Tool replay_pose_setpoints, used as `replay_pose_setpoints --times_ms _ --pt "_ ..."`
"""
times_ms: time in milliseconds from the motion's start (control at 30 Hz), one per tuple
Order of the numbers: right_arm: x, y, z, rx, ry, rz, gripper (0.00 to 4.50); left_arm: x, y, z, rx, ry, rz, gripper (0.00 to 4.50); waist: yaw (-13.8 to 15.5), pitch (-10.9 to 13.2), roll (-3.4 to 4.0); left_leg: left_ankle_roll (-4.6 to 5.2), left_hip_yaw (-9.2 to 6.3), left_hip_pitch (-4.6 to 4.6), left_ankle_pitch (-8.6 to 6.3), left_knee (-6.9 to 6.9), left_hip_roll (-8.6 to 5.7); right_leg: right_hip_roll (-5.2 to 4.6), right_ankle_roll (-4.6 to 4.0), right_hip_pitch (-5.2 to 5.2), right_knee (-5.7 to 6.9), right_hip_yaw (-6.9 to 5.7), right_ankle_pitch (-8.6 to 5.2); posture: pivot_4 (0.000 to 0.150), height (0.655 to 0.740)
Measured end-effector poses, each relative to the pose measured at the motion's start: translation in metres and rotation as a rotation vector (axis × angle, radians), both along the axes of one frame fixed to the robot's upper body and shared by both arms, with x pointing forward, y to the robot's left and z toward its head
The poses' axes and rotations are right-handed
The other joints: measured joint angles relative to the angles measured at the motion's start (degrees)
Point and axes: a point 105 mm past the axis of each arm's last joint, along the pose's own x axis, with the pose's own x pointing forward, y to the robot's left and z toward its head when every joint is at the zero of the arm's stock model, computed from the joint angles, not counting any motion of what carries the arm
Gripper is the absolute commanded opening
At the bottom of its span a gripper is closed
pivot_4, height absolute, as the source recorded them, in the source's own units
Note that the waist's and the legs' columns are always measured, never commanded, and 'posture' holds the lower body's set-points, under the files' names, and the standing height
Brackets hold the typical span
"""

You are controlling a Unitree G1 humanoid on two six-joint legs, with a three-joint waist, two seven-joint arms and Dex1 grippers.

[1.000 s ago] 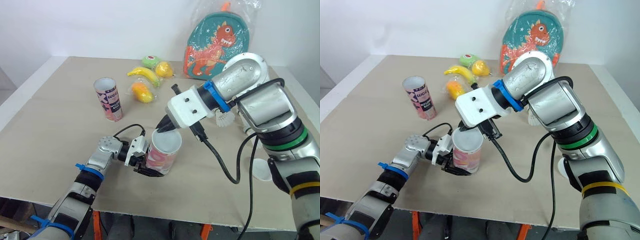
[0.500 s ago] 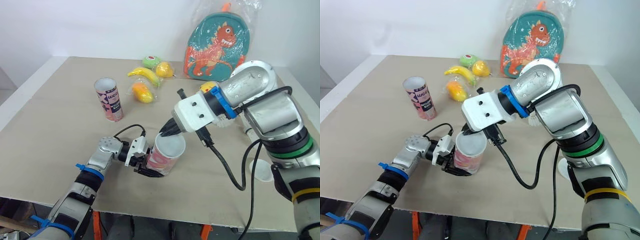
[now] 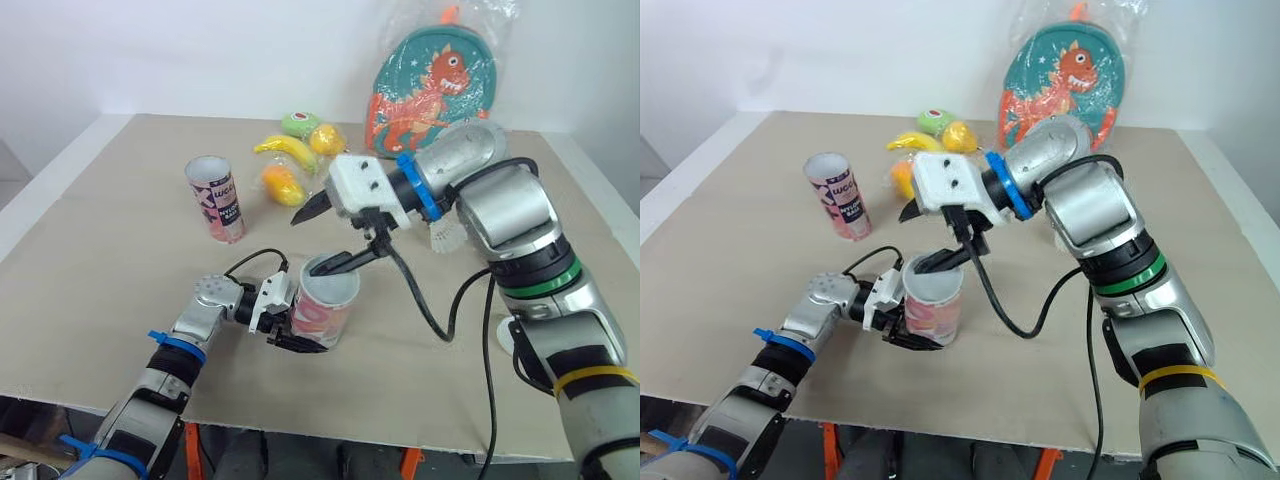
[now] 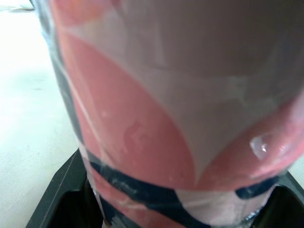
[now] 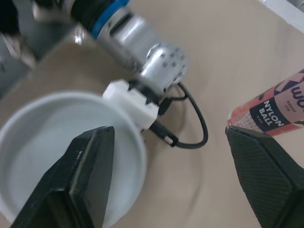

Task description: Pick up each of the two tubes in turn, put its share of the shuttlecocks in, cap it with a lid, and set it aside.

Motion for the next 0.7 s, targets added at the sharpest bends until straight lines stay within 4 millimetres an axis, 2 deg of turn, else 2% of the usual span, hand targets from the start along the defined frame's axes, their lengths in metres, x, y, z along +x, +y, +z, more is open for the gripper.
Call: replay_pose_setpoints --times_ms 33,100,133,167,267,300,400,533,633,700 --pt "-0.001 -0.010 0.008 0.023 0.009 -0.020 4.12 0.000 0.000 0.000 -0.001 -0.001 -0.001 3.04 0.0 0.0 -0.01 -0.04 0.01 -0.02 -0.03 0.00 -0.03 -0.04 0.01 0.00 -0.01 0.01 0.02 0.150 0.7400" --pt "-0.003 -0.020 0.015 0.041 0.013 -0.042 3.58 0.000 0.002 0.001 0.002 -0.003 0.004 3.04 -0.2 0.0 0.00 -0.11 0.03 -0.01 -0.08 -0.02 -0.03 -0.04 0.02 -0.01 -0.01 0.02 0.00 0.150 0.7400" --pt "-0.007 -0.022 0.012 0.035 0.018 -0.036 3.38 0.001 0.003 0.001 0.003 -0.003 0.008 3.04 -0.2 0.0 0.00 -0.10 0.02 -0.01 -0.08 -0.05 -0.01 0.00 0.00 -0.02 -0.01 0.01 -0.01 0.150 0.7400" --pt "-0.008 -0.022 0.011 0.034 0.022 -0.032 2.74 0.001 0.003 0.001 0.003 -0.003 0.009 3.04 -0.3 0.0 0.01 -0.10 0.01 0.00 -0.08 -0.08 0.01 0.03 0.00 -0.03 0.00 0.01 -0.03 0.150 0.7400" --pt "-0.016 -0.022 -0.007 0.007 0.059 -0.007 1.62 0.002 0.004 0.001 0.002 -0.004 0.012 3.04 -0.3 0.0 0.02 -0.10 0.00 -0.01 -0.08 -0.14 0.04 0.08 0.04 0.01 0.03 0.00 -0.06 0.150 0.7400" --pt "-0.019 -0.021 -0.012 0.001 0.077 0.001 0.86 0.002 0.003 0.001 0.002 -0.005 0.012 3.04 -0.3 0.0 0.04 -0.10 0.02 -0.02 -0.08 -0.13 0.03 0.06 0.08 0.01 0.03 0.01 -0.06 0.150 0.7400" --pt "-0.024 -0.020 -0.012 -0.005 0.074 0.021 0.05 0.002 0.003 0.001 0.001 -0.004 0.011 3.04 -0.3 0.0 0.03 -0.10 0.03 -0.02 -0.08 -0.10 0.03 0.05 0.29 -0.06 0.02 0.01 -0.17 0.150 0.7400" --pt "-0.030 -0.019 -0.019 -0.034 0.071 0.039 0.05 0.002 0.003 0.001 0.001 -0.005 0.010 3.04 -0.3 0.0 0.04 -0.10 0.01 -0.01 -0.08 -0.10 0.03 0.06 0.29 -0.07 0.02 0.01 -0.19 0.150 0.7400" --pt "-0.030 -0.012 -0.035 -0.105 0.071 0.049 0.05 0.002 0.003 0.001 0.002 -0.005 0.011 3.04 -0.3 0.0 0.04 -0.10 0.01 0.04 -0.08 -0.10 0.03 0.06 0.27 -0.08 0.02 0.00 -0.20 0.150 0.7400" --pt "-0.030 -0.008 -0.036 -0.119 0.046 0.063 0.05 0.002 0.003 0.000 0.004 -0.008 0.010 3.04 -0.3 0.0 0.04 -0.11 0.02 0.05 -0.08 -0.10 0.03 0.06 0.27 -0.06 0.02 0.00 -0.20 0.150 0.7400"
